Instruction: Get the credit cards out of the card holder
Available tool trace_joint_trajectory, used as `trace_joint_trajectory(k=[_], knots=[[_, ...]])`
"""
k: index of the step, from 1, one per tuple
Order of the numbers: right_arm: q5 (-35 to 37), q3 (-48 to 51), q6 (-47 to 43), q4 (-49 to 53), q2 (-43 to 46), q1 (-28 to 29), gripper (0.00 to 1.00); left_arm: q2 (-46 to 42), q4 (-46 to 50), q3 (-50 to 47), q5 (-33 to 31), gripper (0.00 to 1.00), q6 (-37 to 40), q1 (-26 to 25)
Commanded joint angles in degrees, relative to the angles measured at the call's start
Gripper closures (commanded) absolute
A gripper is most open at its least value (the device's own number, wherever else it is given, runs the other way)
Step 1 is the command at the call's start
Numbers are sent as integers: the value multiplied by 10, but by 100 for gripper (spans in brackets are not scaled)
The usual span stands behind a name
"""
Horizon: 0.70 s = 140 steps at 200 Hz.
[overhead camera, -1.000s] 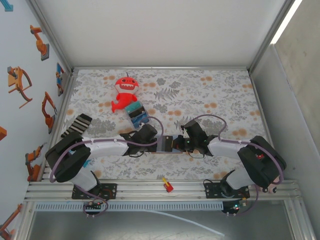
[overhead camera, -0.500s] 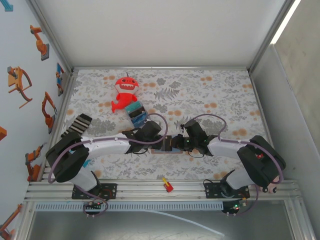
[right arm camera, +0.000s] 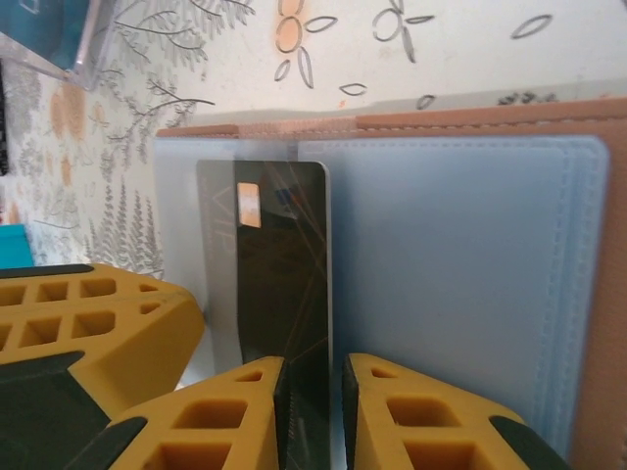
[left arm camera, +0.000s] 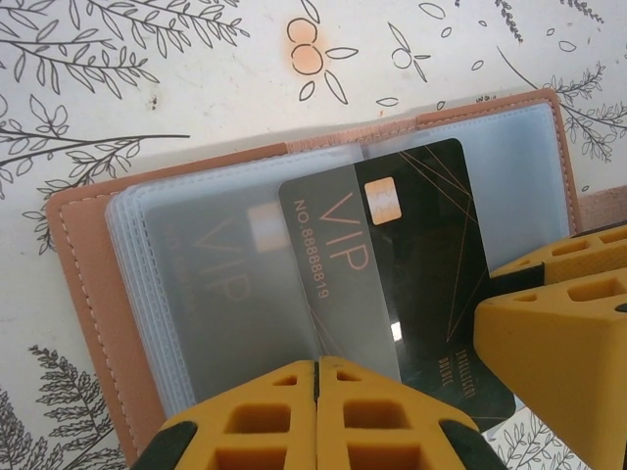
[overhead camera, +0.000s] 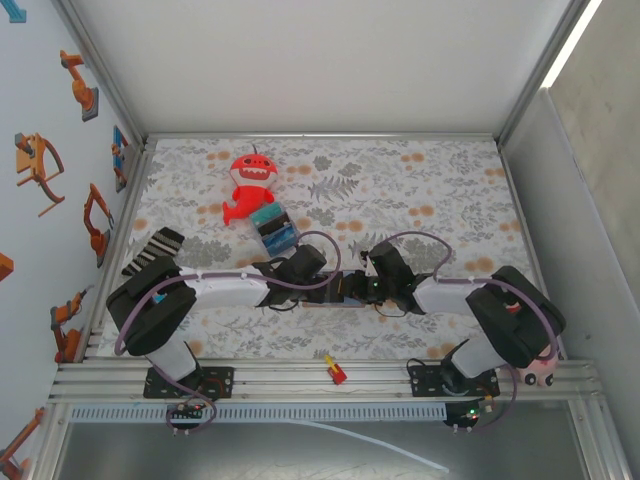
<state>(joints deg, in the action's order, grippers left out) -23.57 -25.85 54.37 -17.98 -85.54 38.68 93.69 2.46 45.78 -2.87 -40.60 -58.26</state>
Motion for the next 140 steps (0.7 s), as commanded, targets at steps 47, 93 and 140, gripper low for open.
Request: trace_joint_trajectory(k=[47, 93, 140], knots=[[-33, 21, 33, -86, -35, -3, 85, 4, 16, -13, 15, 97, -24, -1], [-34, 25, 32, -86, -26, -7, 100, -2, 17, -16, 12, 97, -25, -2], [-32, 35, 16, -57, 2, -32, 100, -14, 25, -16, 0, 97, -19, -1]])
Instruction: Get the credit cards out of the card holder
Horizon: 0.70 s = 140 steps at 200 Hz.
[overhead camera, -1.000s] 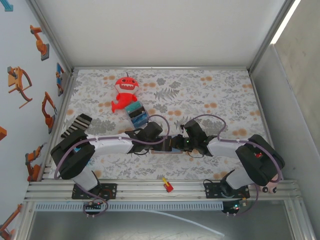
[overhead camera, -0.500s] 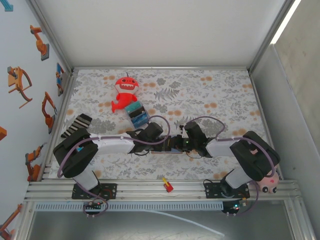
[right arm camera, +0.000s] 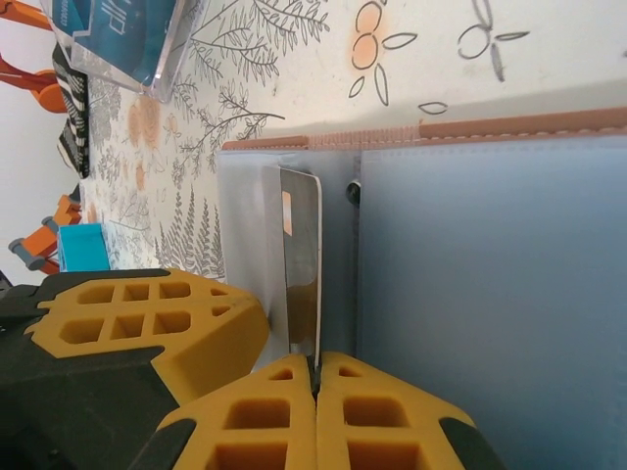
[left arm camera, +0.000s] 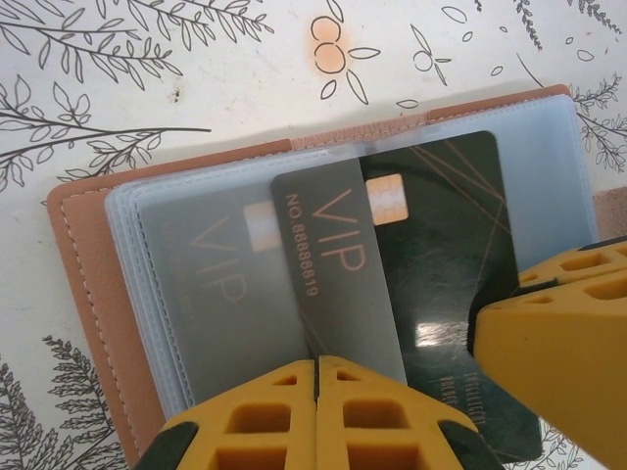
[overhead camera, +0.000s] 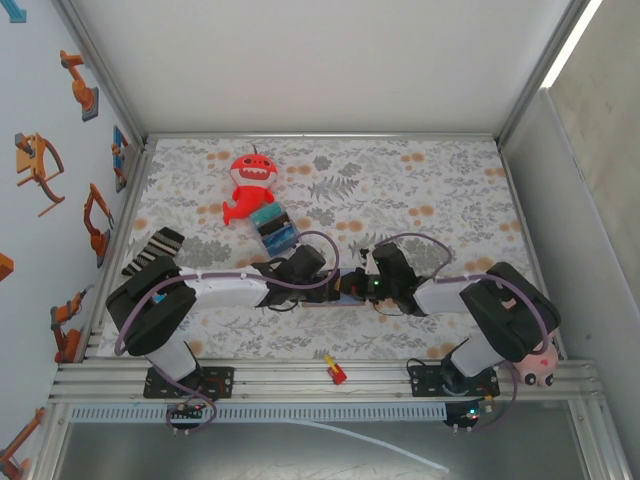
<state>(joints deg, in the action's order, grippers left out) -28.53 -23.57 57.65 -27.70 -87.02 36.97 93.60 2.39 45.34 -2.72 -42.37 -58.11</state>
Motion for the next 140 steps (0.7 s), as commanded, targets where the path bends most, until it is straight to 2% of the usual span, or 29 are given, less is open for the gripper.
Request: trace_joint_trajectory(k=[1, 55, 106, 125, 140], knots=[[18, 12, -18, 43, 18, -15, 100, -14, 26, -11, -2, 97, -1, -3], [73, -33, -102, 228, 112, -16, 100, -47, 36, -7, -11, 88, 17, 3], [84, -83, -174, 335, 178, -16, 100, -98, 60, 20, -32, 83, 49, 7], [82, -109, -209, 380, 189, -16, 100, -123, 71, 28, -38, 76, 68, 11], [78, -126, -234, 409, 198, -16, 100, -147, 80, 30, -47, 65, 91, 15]])
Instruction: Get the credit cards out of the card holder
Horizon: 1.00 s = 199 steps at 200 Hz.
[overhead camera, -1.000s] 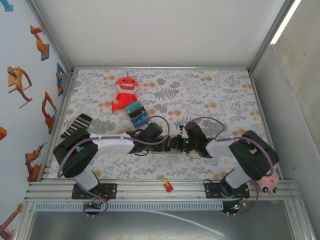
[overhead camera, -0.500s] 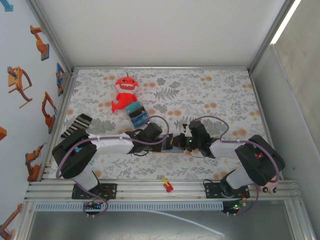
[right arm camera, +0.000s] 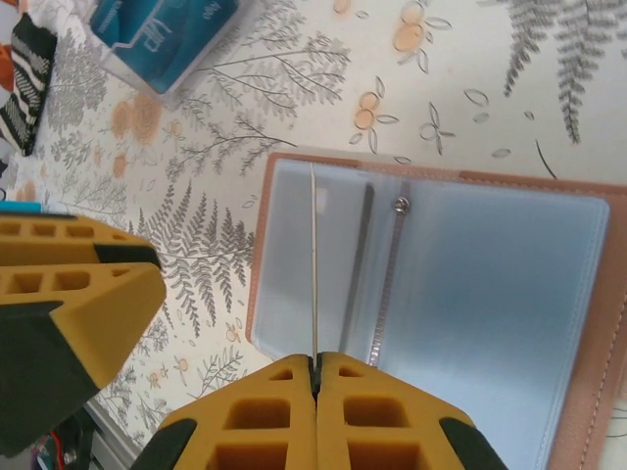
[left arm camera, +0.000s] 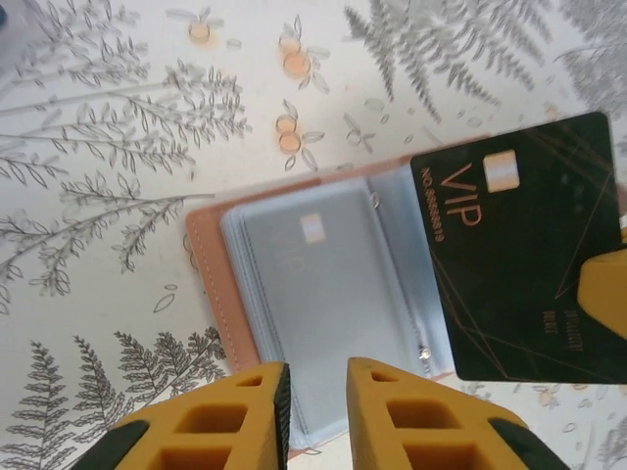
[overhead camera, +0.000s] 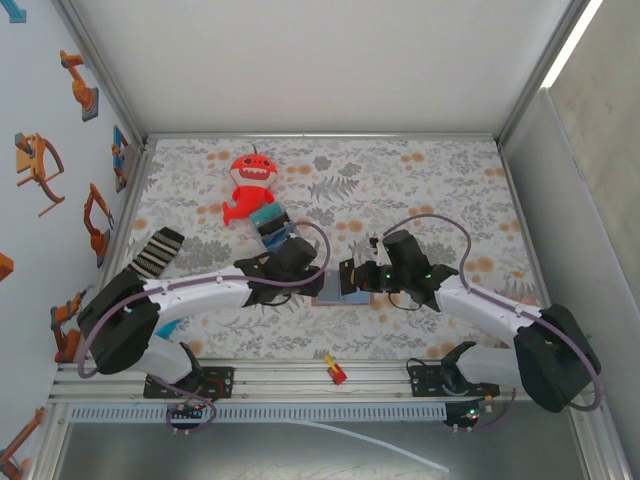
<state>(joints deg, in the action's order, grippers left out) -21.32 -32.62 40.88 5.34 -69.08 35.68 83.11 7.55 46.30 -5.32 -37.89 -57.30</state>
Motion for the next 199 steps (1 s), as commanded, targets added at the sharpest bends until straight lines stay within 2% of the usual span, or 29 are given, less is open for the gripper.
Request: trace_joint_trajectory(k=[1, 39, 58, 83, 108, 145, 165, 199], knots=[[5, -37, -67, 80, 19, -3, 100, -45, 29, 21, -21, 65, 48, 7], [-29, -50, -92, 68, 52, -4, 100, -127, 27, 12, -22, 40, 80, 41], [-53, -48, -85, 27, 63, -3, 100, -172, 5, 0, -13, 32, 87, 53], [-111, -50, -80, -32, 60, -3, 100, -221, -2, 0, -11, 28, 125, 59], [-144, -74, -121, -18, 51, -2, 100, -258, 23, 20, 18, 27, 260, 66], [-173, -135, -222, 73, 43, 2, 100, -256, 106, 73, 184, 27, 444, 90], [-177, -173, -269, 126, 29, 7, 100, -222, 153, 117, 211, 29, 500, 93], [-170, -225, -335, 200, 0, 22, 100, -157, 216, 179, 298, 31, 570, 122]])
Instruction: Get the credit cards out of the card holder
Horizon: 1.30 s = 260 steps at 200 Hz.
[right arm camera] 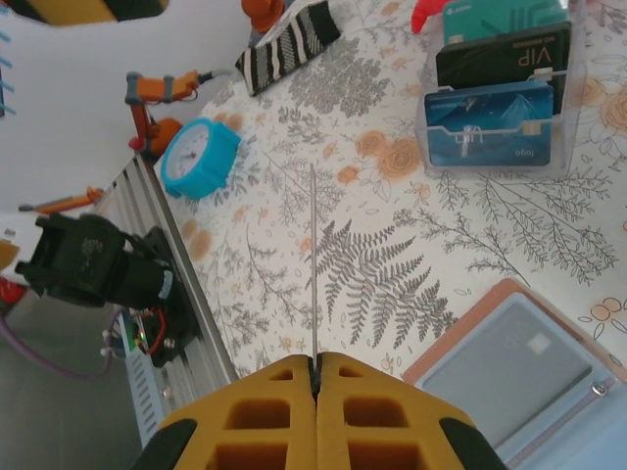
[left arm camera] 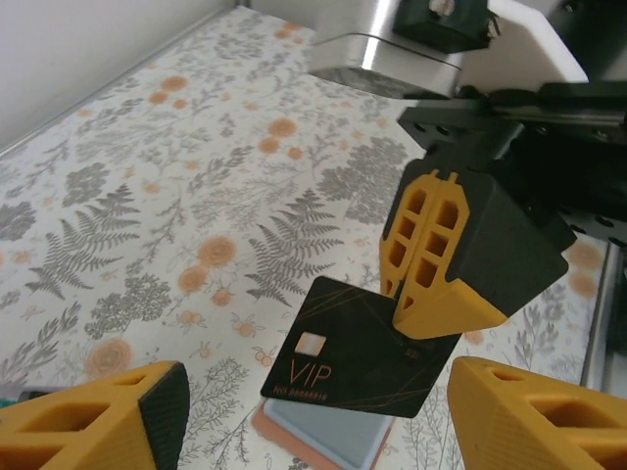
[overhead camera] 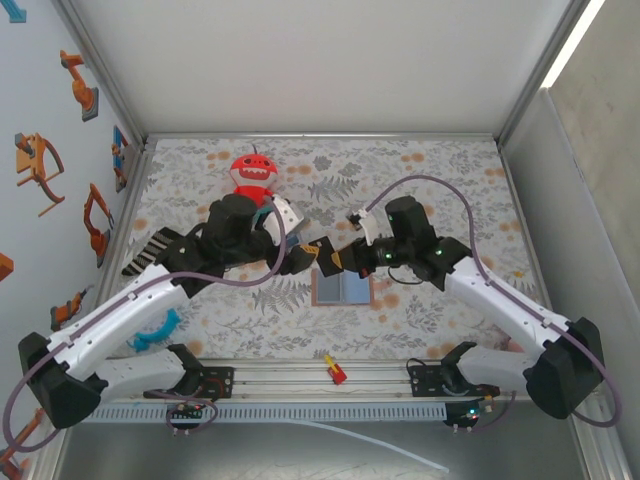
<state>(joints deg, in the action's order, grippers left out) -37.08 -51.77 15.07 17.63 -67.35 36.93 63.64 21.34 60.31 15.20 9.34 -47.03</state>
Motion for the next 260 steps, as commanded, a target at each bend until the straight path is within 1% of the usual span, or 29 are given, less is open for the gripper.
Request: trace_joint_trajectory(k=[1, 26, 65, 79, 95, 119, 129, 141, 151, 162, 183, 185, 186, 192, 202, 214, 237, 260], knots=[[-12, -35, -79, 78, -18, 10, 100, 40, 81, 41, 94, 31, 99, 20], [-25, -55, -102, 100, -30, 16, 100, 74, 120, 68, 133, 32, 128, 32], [-45, -69, -126, 116, -29, 20, 100, 110, 138, 72, 205, 33, 147, 49], [-51, -74, -130, 120, -28, 21, 100, 123, 147, 76, 217, 36, 150, 49], [-64, -79, -135, 122, -28, 21, 100, 135, 149, 78, 228, 37, 148, 49], [-64, -81, -138, 119, -30, 21, 100, 142, 150, 84, 258, 45, 148, 49], [-69, -81, -138, 115, -31, 21, 100, 144, 150, 85, 268, 52, 147, 49], [-69, -78, -138, 109, -28, 21, 100, 146, 151, 84, 274, 69, 146, 49], [-64, -77, -138, 105, -24, 21, 100, 147, 151, 83, 274, 87, 141, 49], [-52, -74, -137, 100, -17, 21, 100, 143, 151, 82, 275, 99, 137, 49], [-10, -58, -125, 82, 5, 20, 100, 128, 133, 68, 274, 100, 120, 49], [-6, -56, -124, 80, 7, 20, 98, 124, 131, 65, 274, 100, 119, 49], [-6, -55, -123, 78, 8, 20, 95, 123, 129, 64, 274, 100, 117, 49], [11, -46, -116, 70, 17, 20, 86, 114, 120, 55, 274, 100, 111, 49], [37, -31, -104, 55, 35, 19, 77, 94, 96, 38, 267, 100, 94, 49], [71, -12, -83, 35, 59, 18, 62, 64, 53, 10, 247, 100, 60, 50], [98, 29, -35, -19, 114, 17, 54, -3, -79, -67, 177, 100, -50, 50], [133, 72, 27, -84, 164, 16, 48, -71, -203, -143, 139, 100, -151, 50]])
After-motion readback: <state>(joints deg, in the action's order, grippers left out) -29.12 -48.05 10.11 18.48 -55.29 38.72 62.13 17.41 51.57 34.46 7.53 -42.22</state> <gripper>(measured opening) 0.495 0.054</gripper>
